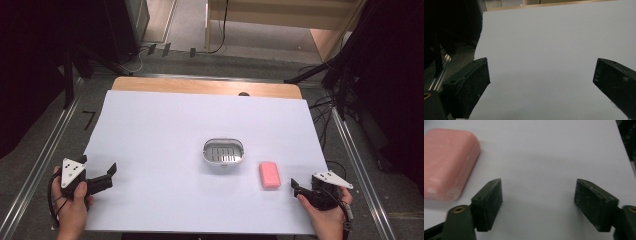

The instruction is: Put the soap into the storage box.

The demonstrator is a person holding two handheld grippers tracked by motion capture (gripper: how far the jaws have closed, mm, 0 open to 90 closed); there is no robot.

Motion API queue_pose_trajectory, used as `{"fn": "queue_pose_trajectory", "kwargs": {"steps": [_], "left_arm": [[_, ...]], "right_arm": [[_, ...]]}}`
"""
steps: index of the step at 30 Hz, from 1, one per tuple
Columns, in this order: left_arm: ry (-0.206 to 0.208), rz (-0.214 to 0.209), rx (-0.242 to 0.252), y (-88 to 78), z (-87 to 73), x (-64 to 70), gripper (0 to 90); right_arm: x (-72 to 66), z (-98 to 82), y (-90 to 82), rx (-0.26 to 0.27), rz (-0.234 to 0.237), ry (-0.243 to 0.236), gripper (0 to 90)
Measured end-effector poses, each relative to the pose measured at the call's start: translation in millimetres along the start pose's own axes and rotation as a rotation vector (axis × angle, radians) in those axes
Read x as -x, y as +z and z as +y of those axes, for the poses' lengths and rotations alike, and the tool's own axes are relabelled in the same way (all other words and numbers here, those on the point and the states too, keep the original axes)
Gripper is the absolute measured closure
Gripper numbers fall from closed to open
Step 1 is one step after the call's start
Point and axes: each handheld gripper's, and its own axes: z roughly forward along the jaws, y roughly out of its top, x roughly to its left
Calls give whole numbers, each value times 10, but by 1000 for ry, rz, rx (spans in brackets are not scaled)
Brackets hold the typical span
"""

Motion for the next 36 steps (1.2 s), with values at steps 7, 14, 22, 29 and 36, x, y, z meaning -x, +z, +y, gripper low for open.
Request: {"fn": "queue_pose_trajectory", "kwargs": {"steps": [7, 14, 22, 29, 36], "left_arm": [[-18, 4, -5, 7, 3, -11, 9], [-35, 4, -18, 21, 9, -28, 9], [-32, 6, -20, 18, 10, -25, 9], [-33, 6, -19, 21, 9, -24, 9], [-30, 4, -18, 18, 8, -21, 9]], "right_arm": [[-41, 153, -72, -67, 8, 4, 321], [-57, 323, -83, -156, -1, 30, 283], [-128, 511, -17, -282, 31, 35, 285], [-183, 643, 30, -355, 37, 31, 287], [-279, 770, 48, -392, 48, 31, 292]]}}
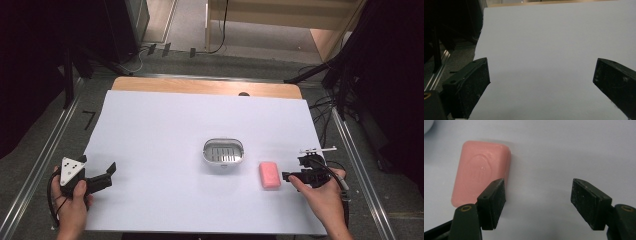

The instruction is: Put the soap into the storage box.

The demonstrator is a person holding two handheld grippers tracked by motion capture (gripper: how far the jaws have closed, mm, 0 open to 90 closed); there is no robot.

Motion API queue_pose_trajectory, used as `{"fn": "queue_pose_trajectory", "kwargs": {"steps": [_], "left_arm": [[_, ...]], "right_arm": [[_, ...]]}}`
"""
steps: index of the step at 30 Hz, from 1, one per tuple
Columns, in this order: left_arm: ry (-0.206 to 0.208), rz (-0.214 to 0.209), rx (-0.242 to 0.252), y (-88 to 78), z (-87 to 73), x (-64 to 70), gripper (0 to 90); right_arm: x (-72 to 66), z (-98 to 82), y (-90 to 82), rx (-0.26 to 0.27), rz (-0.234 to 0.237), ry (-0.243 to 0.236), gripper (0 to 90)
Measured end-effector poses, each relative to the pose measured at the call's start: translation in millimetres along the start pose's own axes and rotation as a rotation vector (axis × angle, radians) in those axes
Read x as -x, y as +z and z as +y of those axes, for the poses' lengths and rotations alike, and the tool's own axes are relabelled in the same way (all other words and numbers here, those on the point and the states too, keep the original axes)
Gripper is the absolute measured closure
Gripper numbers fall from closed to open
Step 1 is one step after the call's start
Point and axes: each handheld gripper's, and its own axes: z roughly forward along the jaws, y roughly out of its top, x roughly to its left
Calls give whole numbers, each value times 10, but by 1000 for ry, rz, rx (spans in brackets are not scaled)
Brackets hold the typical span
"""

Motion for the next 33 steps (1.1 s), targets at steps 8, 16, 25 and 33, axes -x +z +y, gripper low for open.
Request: {"fn": "queue_pose_trajectory", "kwargs": {"steps": [8, 16, 25, 33], "left_arm": [[7, -1, 0, 0, 0, 0, 9], [11, 1, 2, 1, -1, 4, 9], [14, 3, 3, 1, -1, 7, 9], [15, 5, 4, 1, -1, 9, 9]], "right_arm": [[-104, 114, -17, -21, 27, -6, 291], [-211, 155, 4, -28, 32, 3, 343], [-357, 182, 93, -52, 39, 7, 330], [-442, 207, 150, -62, 47, 21, 308]]}}
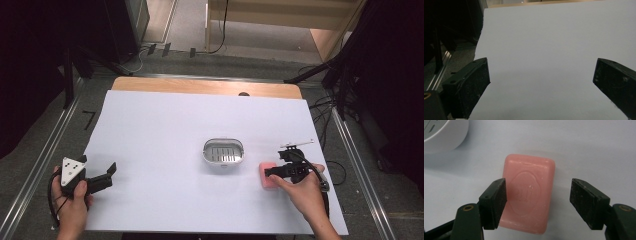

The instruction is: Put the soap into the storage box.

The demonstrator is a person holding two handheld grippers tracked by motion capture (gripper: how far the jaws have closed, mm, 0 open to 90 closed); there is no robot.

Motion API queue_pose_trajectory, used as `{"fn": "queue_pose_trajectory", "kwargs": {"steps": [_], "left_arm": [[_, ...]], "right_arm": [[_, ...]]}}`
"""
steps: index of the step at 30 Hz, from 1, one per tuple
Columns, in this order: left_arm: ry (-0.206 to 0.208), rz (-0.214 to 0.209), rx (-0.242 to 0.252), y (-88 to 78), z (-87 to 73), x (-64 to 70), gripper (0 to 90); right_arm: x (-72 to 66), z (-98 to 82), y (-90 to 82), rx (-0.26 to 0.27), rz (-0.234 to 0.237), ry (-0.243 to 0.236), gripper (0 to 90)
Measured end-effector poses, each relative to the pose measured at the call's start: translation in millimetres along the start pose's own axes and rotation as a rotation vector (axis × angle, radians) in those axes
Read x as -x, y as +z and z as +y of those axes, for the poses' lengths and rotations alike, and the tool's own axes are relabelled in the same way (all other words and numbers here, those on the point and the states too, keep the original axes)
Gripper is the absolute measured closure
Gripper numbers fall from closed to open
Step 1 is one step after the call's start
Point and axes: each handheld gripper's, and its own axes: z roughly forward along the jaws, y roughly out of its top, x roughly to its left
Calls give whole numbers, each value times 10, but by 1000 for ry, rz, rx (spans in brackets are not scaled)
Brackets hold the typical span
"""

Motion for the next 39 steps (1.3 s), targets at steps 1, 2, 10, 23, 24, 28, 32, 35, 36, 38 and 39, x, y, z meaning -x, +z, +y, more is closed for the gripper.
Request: {"fn": "queue_pose_trajectory", "kwargs": {"steps": [1, 2, 10, 23, 24, 28, 32, 35, 36, 38, 39], "left_arm": [[0, 0, 0, 0, 0, 0, 9], [1, 0, 0, 0, 0, 0, 9], [1, 0, 0, 0, 0, 0, 9], [1, 1, -2, 2, 0, 4, 9], [1, 1, -3, 2, 1, 4, 9], [3, 1, -6, 2, 1, 4, 9], [1, 0, -6, 4, 2, 6, 9], [1, 0, -6, 4, 2, 5, 9], [1, 0, -6, 4, 2, 5, 9], [1, 0, -6, 4, 2, 5, 9], [1, 0, -6, 4, 2, 5, 9]], "right_arm": [[-8, 2, 6, -1, 6, 0, 303], [-17, 2, 11, -4, 7, 1, 302], [-80, 0, 106, -28, 26, 7, 310], [-150, -15, 191, -61, -5, 9, 365], [-156, -16, 200, -61, -7, 9, 366], [-162, -15, 217, -63, -6, -3, 370], [-177, -19, 227, -61, -16, -16, 372], [-185, -16, 229, -65, -22, -17, 374], [-186, -13, 230, -66, -22, -25, 375], [-183, -13, 230, -66, -18, -29, 376], [-175, -13, 228, -66, -11, -41, 377]]}}
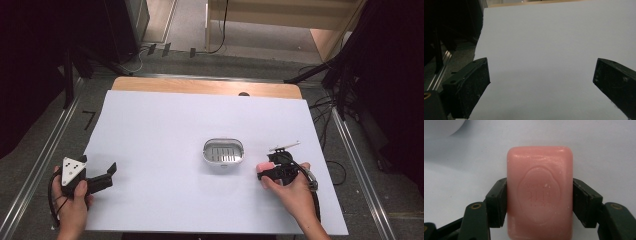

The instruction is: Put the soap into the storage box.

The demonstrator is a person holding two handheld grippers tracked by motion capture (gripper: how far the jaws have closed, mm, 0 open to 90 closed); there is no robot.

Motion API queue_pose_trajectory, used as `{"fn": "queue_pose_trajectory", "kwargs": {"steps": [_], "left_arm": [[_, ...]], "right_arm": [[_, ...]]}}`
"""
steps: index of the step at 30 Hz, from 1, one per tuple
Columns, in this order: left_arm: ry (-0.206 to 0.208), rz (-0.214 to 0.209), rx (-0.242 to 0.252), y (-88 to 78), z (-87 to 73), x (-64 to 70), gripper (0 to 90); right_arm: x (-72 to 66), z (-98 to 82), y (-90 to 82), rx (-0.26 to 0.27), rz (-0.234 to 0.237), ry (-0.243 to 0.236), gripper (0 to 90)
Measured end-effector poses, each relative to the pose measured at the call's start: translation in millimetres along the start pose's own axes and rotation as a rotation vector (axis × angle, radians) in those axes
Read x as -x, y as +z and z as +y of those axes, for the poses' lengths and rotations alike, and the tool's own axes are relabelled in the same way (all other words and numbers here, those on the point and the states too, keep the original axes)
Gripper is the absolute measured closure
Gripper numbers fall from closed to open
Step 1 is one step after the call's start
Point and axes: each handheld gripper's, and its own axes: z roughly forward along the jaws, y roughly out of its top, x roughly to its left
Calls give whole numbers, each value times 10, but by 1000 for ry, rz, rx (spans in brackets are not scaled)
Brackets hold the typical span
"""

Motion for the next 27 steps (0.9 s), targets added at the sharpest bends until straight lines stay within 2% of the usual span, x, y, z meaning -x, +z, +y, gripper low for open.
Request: {"fn": "queue_pose_trajectory", "kwargs": {"steps": [2, 3, 4, 5, 8, 12, 16, 21, 27], "left_arm": [[-1, 0, 0, 1, 0, -1, 9], [-1, 1, 0, 2, 0, 0, 9], [-1, 1, 0, 2, 0, 0, 9], [-1, 0, 0, 2, 0, 0, 9], [1, 0, -2, 0, 1, 0, 9], [0, 1, -1, 0, 0, 0, 9], [0, 2, -1, -2, 0, -1, 9], [0, 2, -2, -2, 0, -1, 9], [-3, 3, -1, -1, 0, -2, 9]], "right_arm": [[0, 1, -2, -2, 0, -4, 377], [5, 8, -5, -3, 1, -35, 378], [5, 8, -5, -3, 1, -35, 378], [10, 14, -5, -4, 8, -65, 379], [27, 29, -7, -10, 24, -98, 380], [47, 39, -9, 14, 43, -168, 382], [58, 51, -34, 19, 66, -212, 387], [54, 55, -93, 63, 53, -298, 387], [97, 109, -191, 89, 76, -369, 387]]}}
